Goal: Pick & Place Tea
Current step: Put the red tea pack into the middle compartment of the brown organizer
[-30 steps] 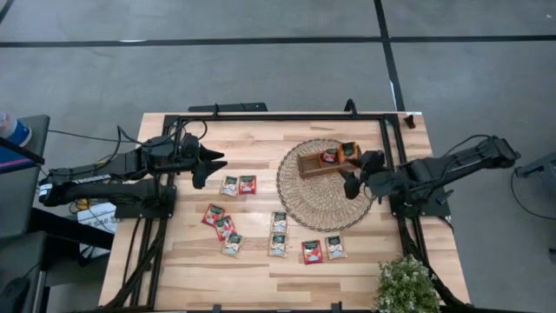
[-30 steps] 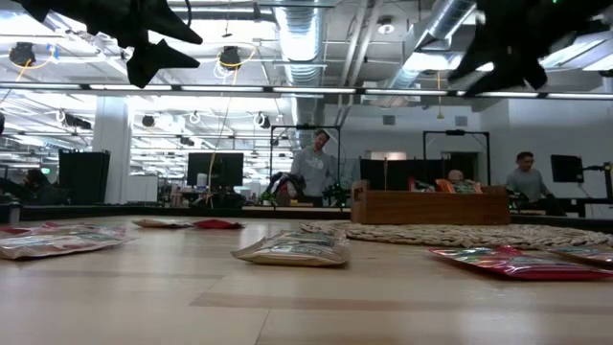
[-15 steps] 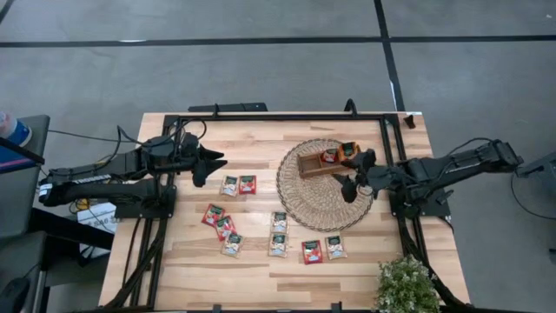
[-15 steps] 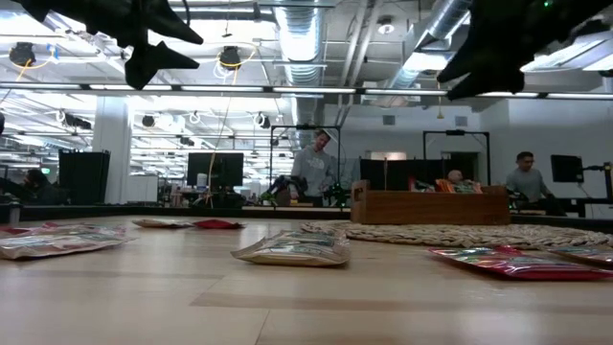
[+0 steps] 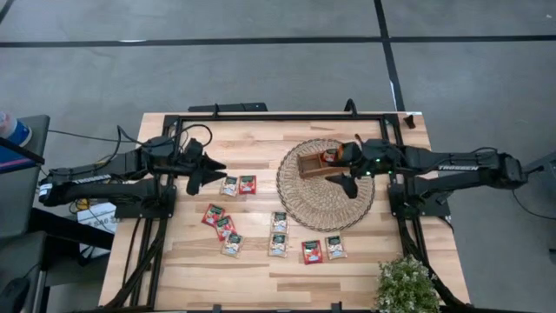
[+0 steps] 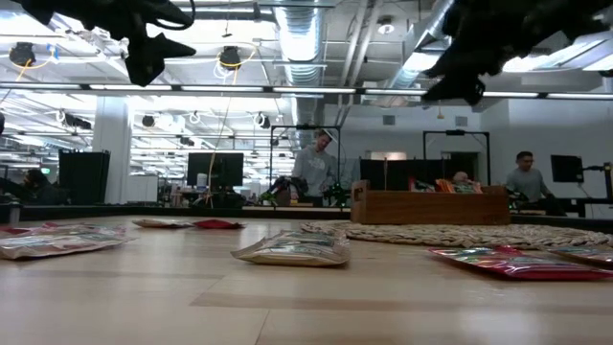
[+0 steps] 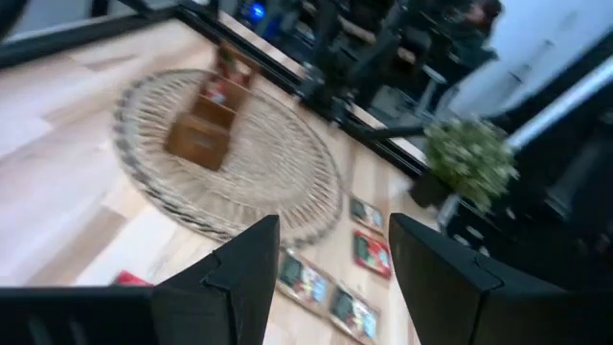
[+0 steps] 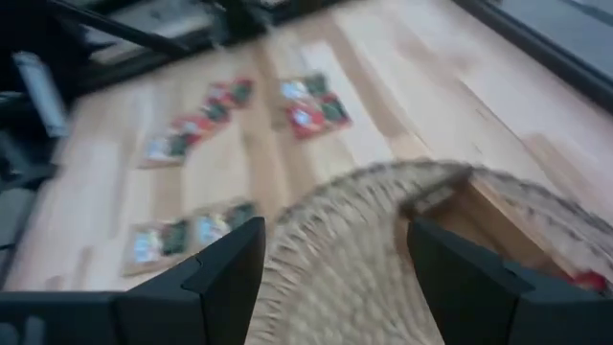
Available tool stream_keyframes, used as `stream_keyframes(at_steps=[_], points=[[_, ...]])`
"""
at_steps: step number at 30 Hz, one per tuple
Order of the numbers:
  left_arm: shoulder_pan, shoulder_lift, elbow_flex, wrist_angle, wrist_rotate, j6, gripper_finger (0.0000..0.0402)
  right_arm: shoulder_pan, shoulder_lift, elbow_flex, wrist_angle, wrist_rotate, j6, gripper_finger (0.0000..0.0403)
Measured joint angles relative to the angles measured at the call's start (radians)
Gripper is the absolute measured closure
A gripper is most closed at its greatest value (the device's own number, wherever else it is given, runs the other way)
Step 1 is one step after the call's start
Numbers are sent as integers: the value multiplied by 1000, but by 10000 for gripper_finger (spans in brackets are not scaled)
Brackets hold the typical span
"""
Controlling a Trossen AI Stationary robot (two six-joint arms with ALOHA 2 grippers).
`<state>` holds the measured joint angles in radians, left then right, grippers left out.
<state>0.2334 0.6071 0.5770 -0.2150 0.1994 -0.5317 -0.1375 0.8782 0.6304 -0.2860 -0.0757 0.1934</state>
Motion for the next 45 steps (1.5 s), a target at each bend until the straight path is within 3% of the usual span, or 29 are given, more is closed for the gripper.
stream_keyframes(at_steps=[6,11,18,23,28,37,45], points=[[0,1,0,0,10,26,211,36,-145,-32,-58,-31,0,153],[0,23,0,11,14,37,211,111,-363,-150,-54,-24,100,153],[0,114,0,165,20,69,211,219,-721,-341,10,95,226,153],[-17,218,0,258,41,71,211,291,-867,-446,62,140,270,153],[-63,329,0,370,37,55,211,338,-872,-469,78,215,253,153],[-66,539,0,480,-13,-220,211,347,-875,-468,100,218,250,153],[-58,611,0,608,1,-293,211,346,-875,-468,103,216,251,153]])
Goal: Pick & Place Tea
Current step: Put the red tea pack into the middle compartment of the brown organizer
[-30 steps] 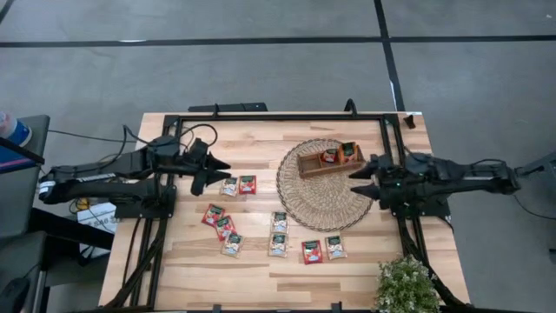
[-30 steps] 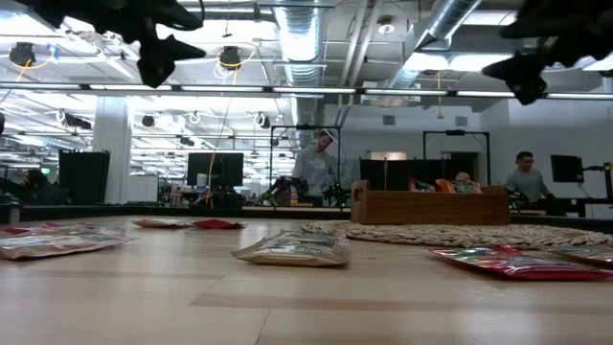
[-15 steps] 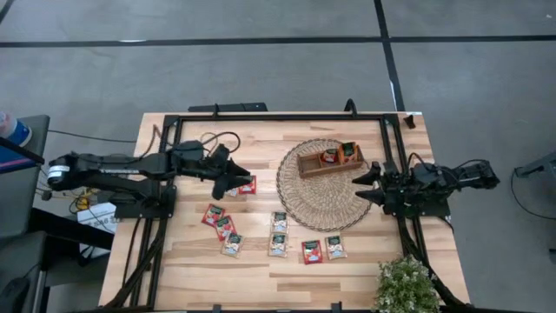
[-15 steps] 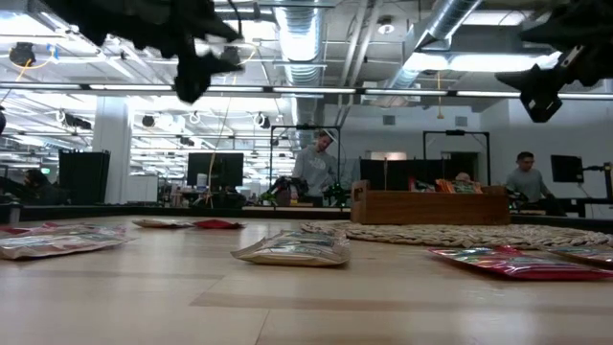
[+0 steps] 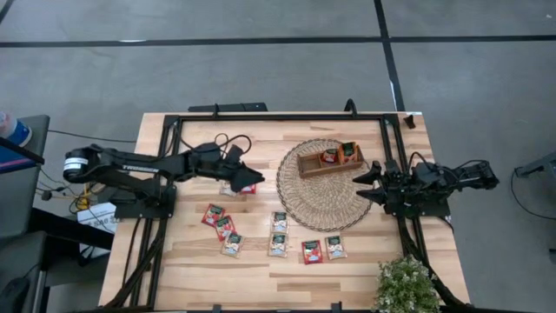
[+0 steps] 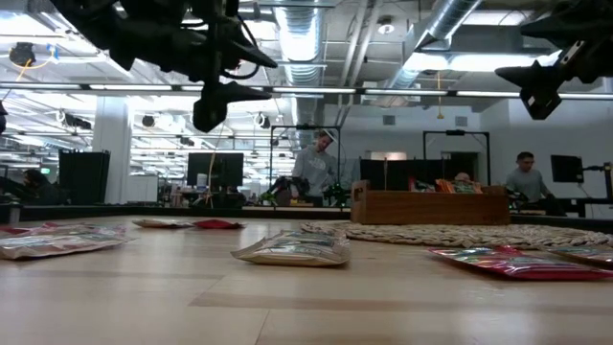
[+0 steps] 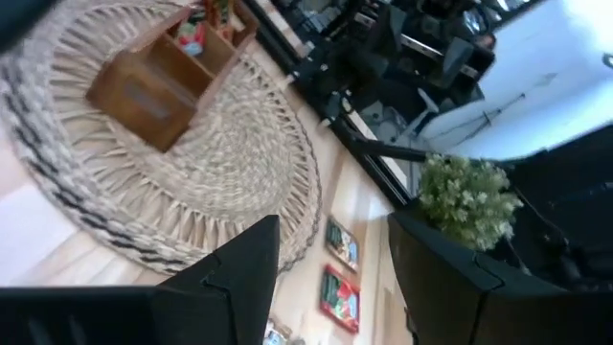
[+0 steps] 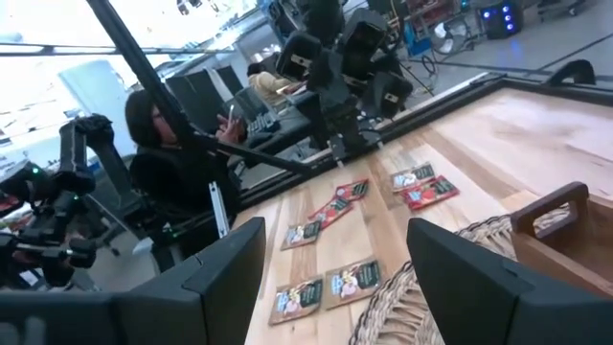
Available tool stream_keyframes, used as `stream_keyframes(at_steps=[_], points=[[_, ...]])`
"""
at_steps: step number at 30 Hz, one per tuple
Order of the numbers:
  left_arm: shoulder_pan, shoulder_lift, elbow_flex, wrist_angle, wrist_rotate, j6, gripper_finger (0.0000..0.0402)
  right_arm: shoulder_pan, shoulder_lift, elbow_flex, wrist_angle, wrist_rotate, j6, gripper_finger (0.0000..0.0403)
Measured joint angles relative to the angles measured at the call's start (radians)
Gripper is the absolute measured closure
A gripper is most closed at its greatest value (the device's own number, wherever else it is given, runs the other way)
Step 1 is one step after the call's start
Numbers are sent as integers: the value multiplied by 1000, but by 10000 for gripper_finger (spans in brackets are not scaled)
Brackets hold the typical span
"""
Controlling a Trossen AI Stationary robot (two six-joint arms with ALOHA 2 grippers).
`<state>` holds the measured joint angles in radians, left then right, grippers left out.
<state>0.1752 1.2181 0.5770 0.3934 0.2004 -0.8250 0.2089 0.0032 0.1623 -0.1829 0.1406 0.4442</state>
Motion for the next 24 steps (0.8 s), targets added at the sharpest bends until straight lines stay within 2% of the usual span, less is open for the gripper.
stream_keyframes(at_steps=[3,7,11,14,16,20,24], points=[[14,-9,16,-47,-5,-75,211,0,0,0,0,-2,0,153],[18,-11,90,-217,-118,-105,211,-2,0,0,0,-2,0,153],[6,20,254,-548,-222,-96,211,-2,0,0,0,-1,0,153],[1,100,392,-831,-310,-125,211,-2,0,0,0,-1,1,153],[1,169,471,-952,-326,-157,211,-2,0,0,0,-1,1,153],[1,307,579,-1091,-328,-183,211,-2,0,0,1,-1,1,153],[2,390,616,-1084,-328,-136,211,-2,0,0,1,-1,1,153]])
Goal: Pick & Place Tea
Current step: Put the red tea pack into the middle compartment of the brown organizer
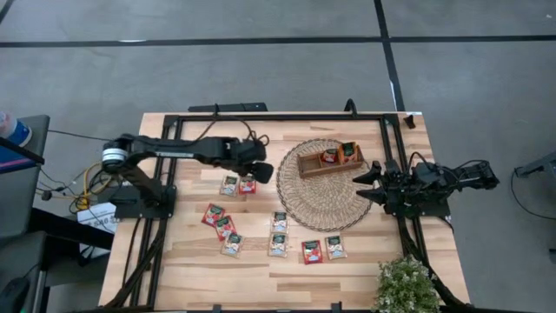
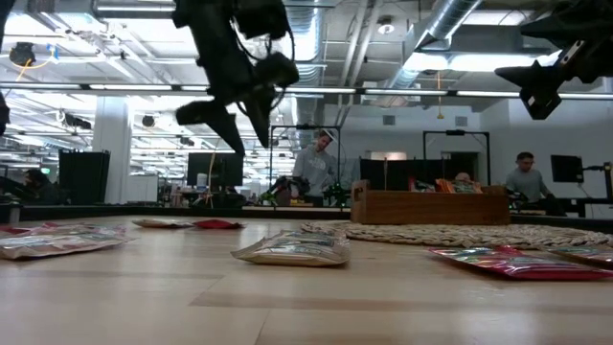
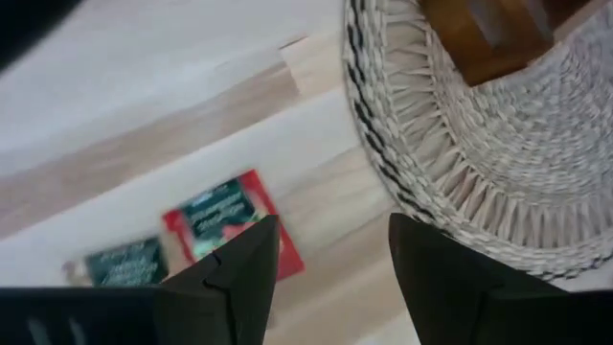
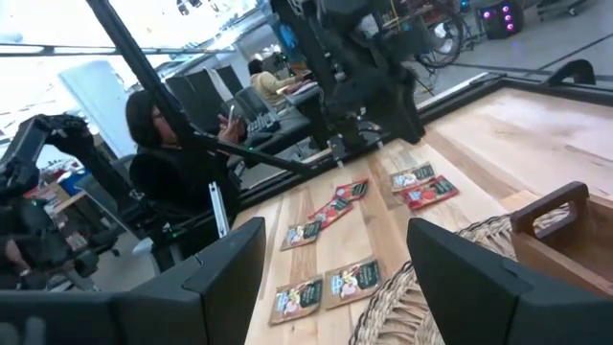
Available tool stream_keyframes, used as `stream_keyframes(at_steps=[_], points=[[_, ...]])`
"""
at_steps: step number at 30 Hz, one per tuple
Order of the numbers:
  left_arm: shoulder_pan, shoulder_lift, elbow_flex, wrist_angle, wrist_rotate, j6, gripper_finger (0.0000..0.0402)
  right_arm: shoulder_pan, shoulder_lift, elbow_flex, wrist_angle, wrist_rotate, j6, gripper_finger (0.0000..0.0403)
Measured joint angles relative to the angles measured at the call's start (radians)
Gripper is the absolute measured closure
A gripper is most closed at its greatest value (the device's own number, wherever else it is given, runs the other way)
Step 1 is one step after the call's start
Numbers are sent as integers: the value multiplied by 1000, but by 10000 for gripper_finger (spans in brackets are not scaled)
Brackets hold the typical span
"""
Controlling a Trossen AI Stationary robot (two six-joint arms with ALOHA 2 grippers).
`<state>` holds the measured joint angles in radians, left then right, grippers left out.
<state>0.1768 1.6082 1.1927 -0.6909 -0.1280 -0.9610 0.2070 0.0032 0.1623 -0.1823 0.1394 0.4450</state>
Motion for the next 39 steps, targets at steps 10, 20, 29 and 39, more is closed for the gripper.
stream_keyframes(at_steps=[10,20,29,39], points=[[0,46,0,42,2,111,211,0,0,0,0,0,0,153],[0,46,0,39,37,115,209,0,0,0,0,-2,0,153],[-1,46,-1,50,31,93,122,0,0,0,0,-5,0,153],[-3,45,-2,110,110,-19,53,0,0,0,0,-8,0,153]])
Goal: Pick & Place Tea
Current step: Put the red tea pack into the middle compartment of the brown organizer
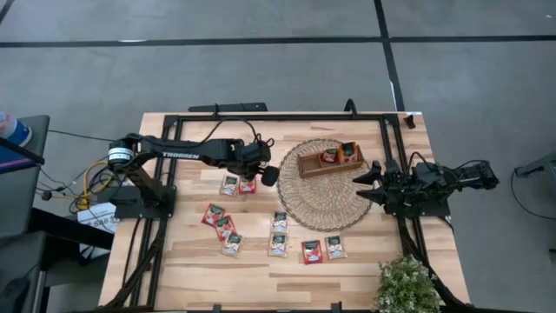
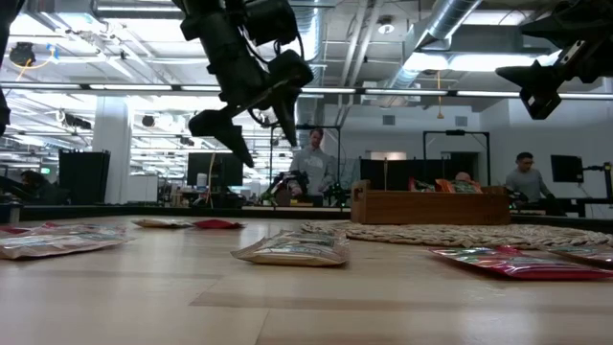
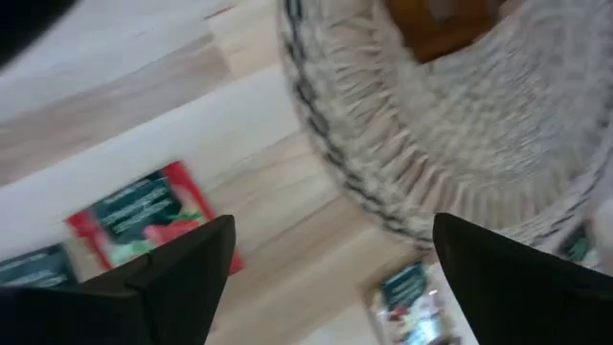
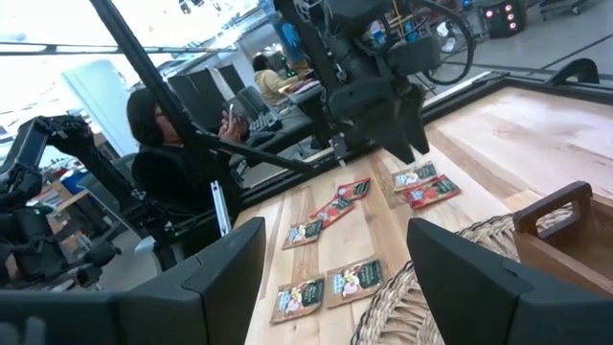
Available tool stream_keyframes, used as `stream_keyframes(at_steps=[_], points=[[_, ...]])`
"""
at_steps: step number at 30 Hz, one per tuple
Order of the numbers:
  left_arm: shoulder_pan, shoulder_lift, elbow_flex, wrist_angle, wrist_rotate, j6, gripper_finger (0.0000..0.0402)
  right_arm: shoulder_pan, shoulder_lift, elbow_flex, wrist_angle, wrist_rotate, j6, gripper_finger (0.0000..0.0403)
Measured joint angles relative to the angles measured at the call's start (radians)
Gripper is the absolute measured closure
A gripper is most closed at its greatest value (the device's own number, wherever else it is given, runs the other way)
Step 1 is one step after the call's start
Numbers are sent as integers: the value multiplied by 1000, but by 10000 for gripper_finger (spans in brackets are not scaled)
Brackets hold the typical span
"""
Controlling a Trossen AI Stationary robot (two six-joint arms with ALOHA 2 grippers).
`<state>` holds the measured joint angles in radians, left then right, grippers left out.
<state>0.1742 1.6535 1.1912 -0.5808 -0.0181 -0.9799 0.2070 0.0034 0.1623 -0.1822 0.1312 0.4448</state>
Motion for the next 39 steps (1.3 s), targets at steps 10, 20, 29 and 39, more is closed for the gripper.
stream_keyframes(at_steps=[10,20,29,39], points=[[2,39,-1,-78,-39,-203,52,0,0,0,0,0,0,153],[2,116,-1,-133,-70,-351,52,1,1,1,4,-1,8,153],[6,174,0,-179,-38,-379,52,1,1,1,4,-1,9,153],[16,210,-7,-162,-28,-384,52,1,1,1,4,-4,11,153]])
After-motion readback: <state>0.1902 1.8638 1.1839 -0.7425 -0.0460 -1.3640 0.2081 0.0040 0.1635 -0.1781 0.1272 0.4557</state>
